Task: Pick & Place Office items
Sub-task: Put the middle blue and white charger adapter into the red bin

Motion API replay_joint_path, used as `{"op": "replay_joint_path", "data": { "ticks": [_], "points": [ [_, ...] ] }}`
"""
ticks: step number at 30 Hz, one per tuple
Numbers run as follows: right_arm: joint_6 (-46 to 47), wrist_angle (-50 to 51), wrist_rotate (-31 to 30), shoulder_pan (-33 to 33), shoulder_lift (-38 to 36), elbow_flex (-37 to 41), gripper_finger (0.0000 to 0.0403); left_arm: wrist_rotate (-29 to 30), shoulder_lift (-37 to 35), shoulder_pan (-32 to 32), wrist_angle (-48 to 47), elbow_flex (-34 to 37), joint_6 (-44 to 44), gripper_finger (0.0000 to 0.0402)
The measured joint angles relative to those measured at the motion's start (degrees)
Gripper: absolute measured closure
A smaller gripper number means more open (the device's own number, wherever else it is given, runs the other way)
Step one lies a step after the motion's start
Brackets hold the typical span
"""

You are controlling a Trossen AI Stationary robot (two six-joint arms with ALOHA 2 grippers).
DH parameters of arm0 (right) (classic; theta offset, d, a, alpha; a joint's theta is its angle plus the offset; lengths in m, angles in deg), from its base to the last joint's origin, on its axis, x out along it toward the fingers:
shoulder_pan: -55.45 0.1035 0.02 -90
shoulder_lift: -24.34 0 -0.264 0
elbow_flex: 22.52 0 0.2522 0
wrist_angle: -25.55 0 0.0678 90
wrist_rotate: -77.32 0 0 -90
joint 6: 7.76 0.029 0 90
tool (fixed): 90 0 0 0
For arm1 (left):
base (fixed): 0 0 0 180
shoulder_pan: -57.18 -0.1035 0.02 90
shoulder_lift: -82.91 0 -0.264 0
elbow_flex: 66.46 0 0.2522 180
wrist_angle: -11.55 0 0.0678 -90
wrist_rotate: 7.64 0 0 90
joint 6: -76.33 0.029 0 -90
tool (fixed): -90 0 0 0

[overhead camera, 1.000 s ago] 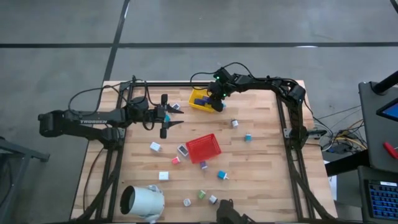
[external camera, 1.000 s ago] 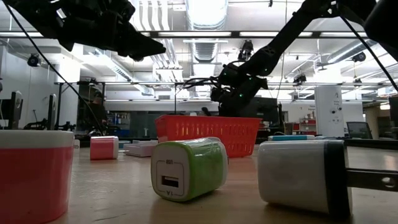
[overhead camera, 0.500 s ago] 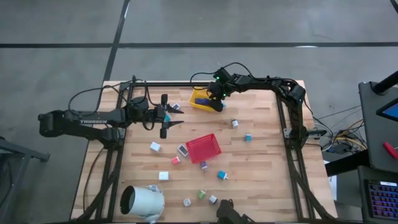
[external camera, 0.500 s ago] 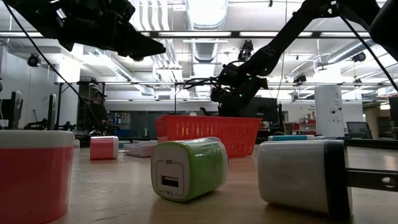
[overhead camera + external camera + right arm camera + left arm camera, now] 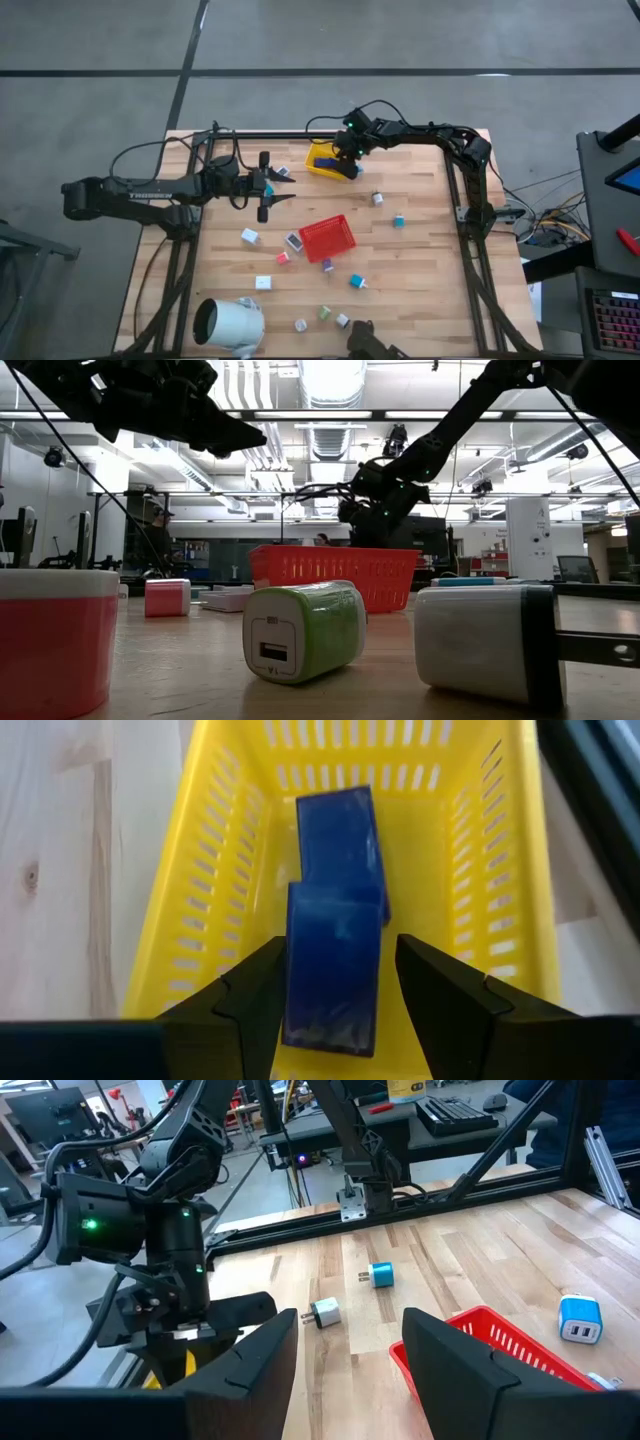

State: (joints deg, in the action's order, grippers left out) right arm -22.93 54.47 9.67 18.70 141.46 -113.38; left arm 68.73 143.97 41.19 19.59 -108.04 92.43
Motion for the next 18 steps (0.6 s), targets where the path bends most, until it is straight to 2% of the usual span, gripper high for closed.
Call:
{"op": "replay_joint_path", "data": {
  "ticks": [11,18],
  "points": [
    [-0.3,-5.7,0.0,1.4,-0.2,0.0,0.0226,0.0,0.0,0.0,0.0,0.0,0.4,0.0216],
    [-1.1,-7.7,-0.3,3.7,-0.9,0.0,0.0286,0.0,0.0,0.0,0.0,0.0,0.6,0.0216]
  ]
}}
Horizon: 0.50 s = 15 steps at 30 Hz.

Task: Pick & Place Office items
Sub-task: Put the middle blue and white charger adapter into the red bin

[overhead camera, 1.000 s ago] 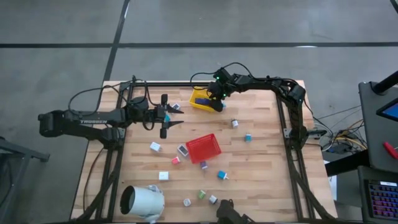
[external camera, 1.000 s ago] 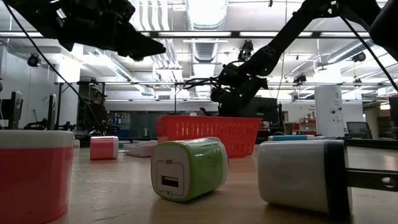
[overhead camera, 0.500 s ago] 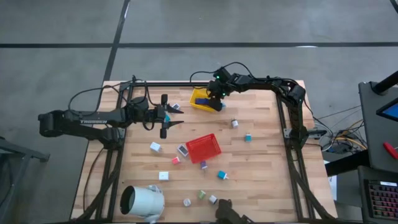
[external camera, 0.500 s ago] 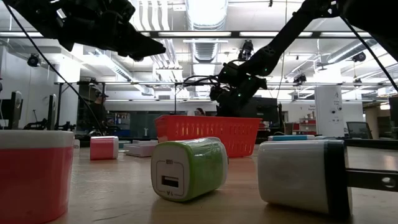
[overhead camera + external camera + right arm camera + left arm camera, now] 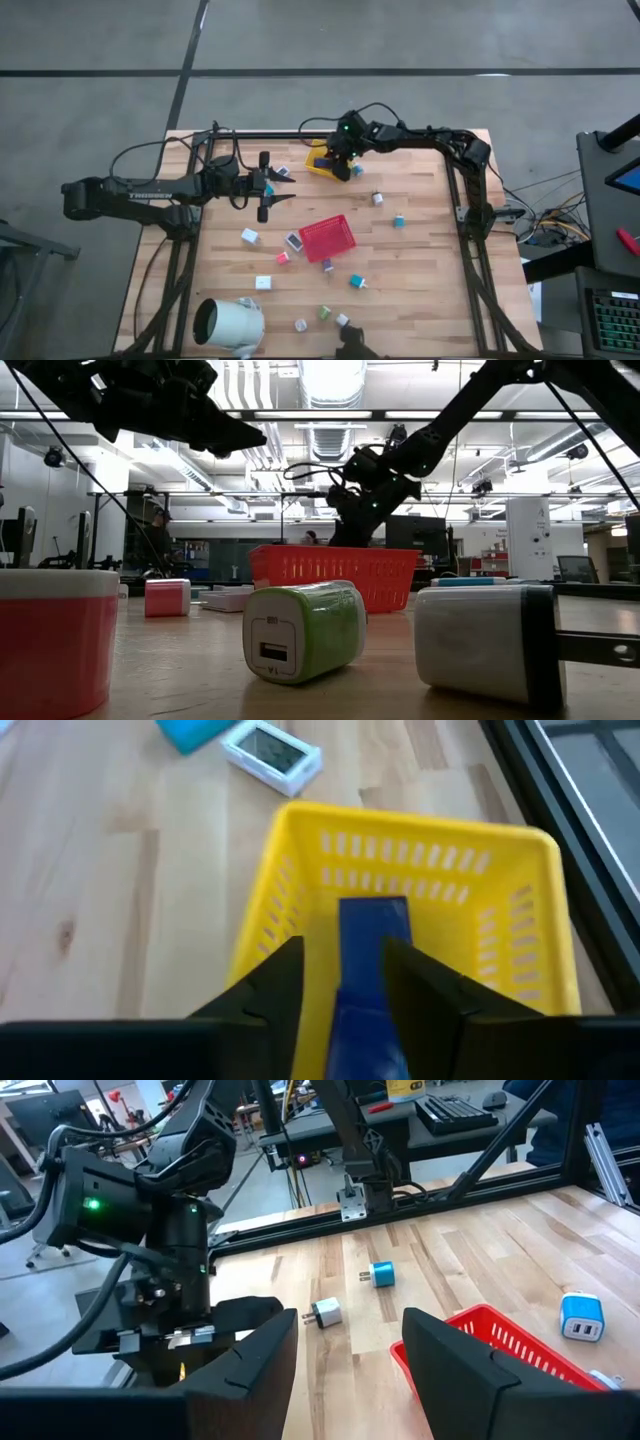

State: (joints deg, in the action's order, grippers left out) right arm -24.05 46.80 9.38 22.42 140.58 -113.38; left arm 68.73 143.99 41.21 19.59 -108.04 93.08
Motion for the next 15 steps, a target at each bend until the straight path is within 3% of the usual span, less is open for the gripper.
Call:
{"op": "replay_joint_path", "data": {
  "ticks": [4,9,15],
  "points": [
    [-0.1,-5.1,-0.2,1.4,-2.2,1.7,0.0328,0.0,0.0,0.0,0.0,0.0,0.2,0.0216],
    [0.6,-20.1,-0.1,3.3,-8.7,8.7,0.0383,0.0,0.0,0.0,0.0,0.0,0.4,0.0215],
    [4.2,-34.1,3.7,3.7,-17.7,20.5,0.039,0.0,0.0,0.0,0.0,0.0,0.3,0.0216]
  ]
}}
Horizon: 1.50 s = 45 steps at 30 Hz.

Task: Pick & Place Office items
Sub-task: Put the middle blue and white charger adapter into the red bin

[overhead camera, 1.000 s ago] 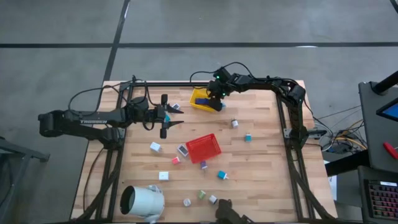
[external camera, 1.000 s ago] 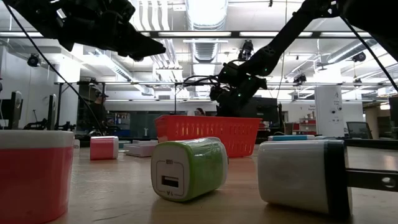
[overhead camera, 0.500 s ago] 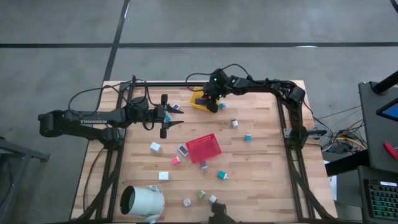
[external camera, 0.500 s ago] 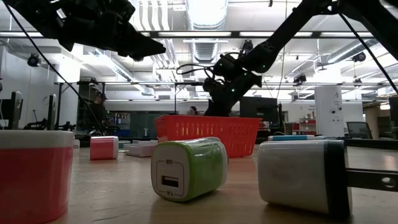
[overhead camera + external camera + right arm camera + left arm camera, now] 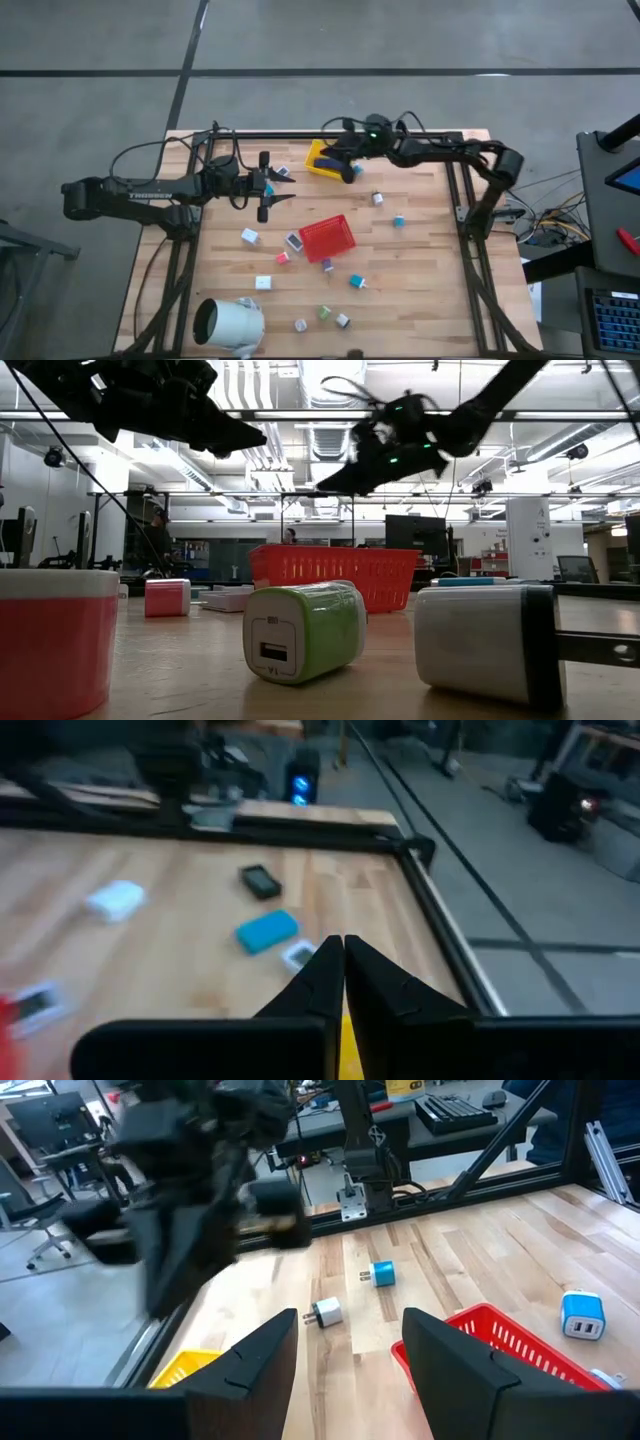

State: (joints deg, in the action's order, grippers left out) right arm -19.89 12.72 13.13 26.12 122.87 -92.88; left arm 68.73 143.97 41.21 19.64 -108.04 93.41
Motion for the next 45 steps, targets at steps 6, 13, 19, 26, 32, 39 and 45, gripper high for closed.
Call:
{"op": "replay_joint_path", "data": {
  "ticks": [6,13,19,26,32,39,45],
  "points": [
    [-0.2,-4.8,1.9,3.4,-9.3,11.2,0.039,3.0,-0.2,0.0,0.3,0.2,-0.2,0.0216],
    [-0.3,-5.9,-2.2,11.7,-19.0,20.3,0.039,5.1,-5.9,0.1,1.0,4.1,-1.1,0.0216],
    [0.1,-5.3,-12.6,21.2,-24.5,25.4,0.039,5.1,-12.8,1.1,4.7,10.0,-5.0,0.0216],
    [5.9,2.0,-27.8,30.9,-27.9,29.3,0.039,5.0,-16.0,3.3,9.4,17.2,-8.0,0.0216],
    [14.1,12.2,-32.1,35.8,-28.6,29.1,0.039,4.9,-16.3,3.4,11.1,19.2,-8.0,0.0216],
    [20.2,14.5,-37.3,39.8,-28.2,29.4,0.039,4.7,-16.2,3.4,11.0,19.6,-8.8,0.0216],
    [25.2,19.5,-43.9,40.7,-28.4,29.7,0.039,4.7,-16.1,3.4,10.6,19.6,-9.5,0.0216]
  ]
}}
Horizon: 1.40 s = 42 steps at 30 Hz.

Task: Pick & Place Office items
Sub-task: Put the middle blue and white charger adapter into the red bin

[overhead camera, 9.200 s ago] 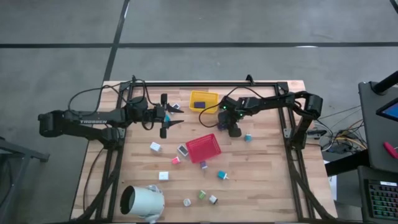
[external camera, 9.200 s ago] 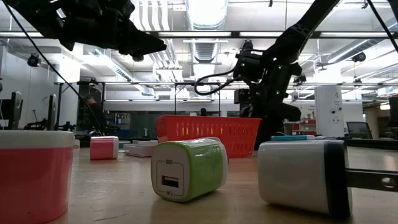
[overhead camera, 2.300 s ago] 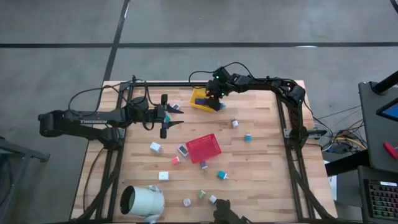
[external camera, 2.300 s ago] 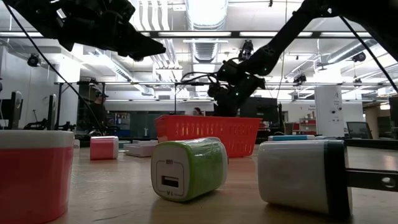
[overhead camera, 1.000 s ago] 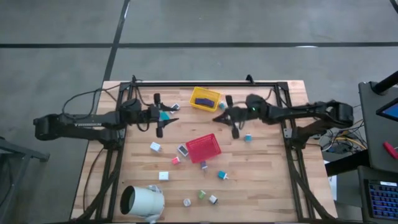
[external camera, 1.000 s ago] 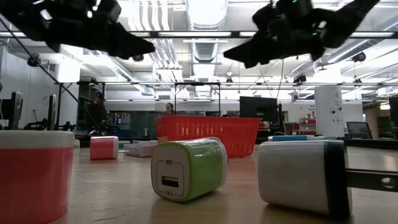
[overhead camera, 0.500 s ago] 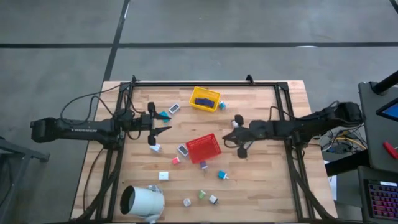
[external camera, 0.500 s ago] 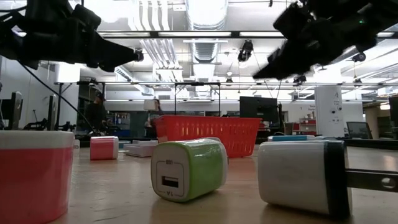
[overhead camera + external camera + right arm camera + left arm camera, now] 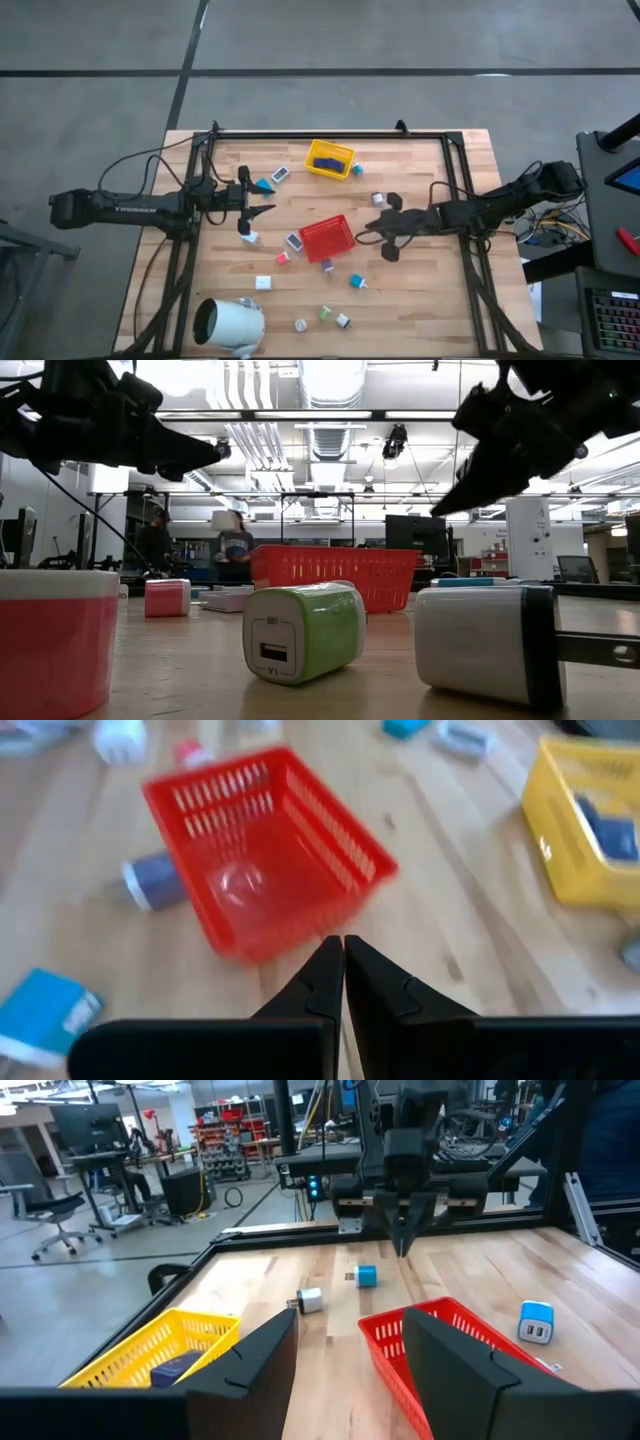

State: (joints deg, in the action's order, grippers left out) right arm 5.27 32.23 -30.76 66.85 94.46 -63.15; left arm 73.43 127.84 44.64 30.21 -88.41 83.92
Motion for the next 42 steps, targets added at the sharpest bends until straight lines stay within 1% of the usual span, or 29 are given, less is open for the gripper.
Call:
{"op": "replay_joint_path", "data": {
  "ticks": [3,6,11,14,18,20,26,28,31,35,38,42],
  "points": [
    [0.8,3.4,0.3,0.2,0.1,0.0,0.039,0.0,0.0,0.0,0.0,0.0,-0.2,0.0216],
    [1.5,4.8,2.1,1.1,0.1,0.0,0.039,0.0,0.0,0.0,-0.1,0.0,-0.2,0.0216],
    [9.4,6.9,2.5,1.7,0.0,0.0,0.039,0.0,0.0,0.0,-0.1,0.0,-0.2,0.0216],
    [13.9,13.2,2.5,1.7,0.0,0.0,0.039,0.0,0.0,0.0,-0.1,0.0,-0.2,0.0216],
    [17.3,20.6,2.6,1.7,0.0,0.0,0.039,0.0,0.0,0.0,-0.1,0.0,0.2,0.0216],
    [17.4,21.1,4.1,1.7,0.0,0.0,0.039,0.0,0.0,0.0,-0.1,0.0,0.5,0.0216],
    [13.6,20.8,10.3,1.7,-0.1,-0.2,0.039,0.0,0.1,0.0,-0.1,0.0,0.9,0.0216],
    [13.9,20.7,10.8,1.7,-0.1,-0.2,0.039,0.0,0.1,0.0,-0.1,0.0,1.3,0.0216],
    [18.1,20.4,10.8,1.4,-0.1,-0.2,0.039,0.0,0.1,0.0,-0.1,0.0,1.5,0.0219],
    [18.9,20.5,11.0,1.3,-0.1,-0.2,0.0389,0.0,0.1,0.0,-0.1,0.0,1.6,0.022],
    [18.9,20.5,11.2,1.3,-0.1,-0.2,0.0374,0.0,0.1,0.0,-0.1,0.0,1.6,0.022],
    [18.9,20.4,11.3,1.3,0.0,-0.2,0.0329,0.0,0.1,0.0,-0.1,0.0,1.7,0.022]
  ]
}}
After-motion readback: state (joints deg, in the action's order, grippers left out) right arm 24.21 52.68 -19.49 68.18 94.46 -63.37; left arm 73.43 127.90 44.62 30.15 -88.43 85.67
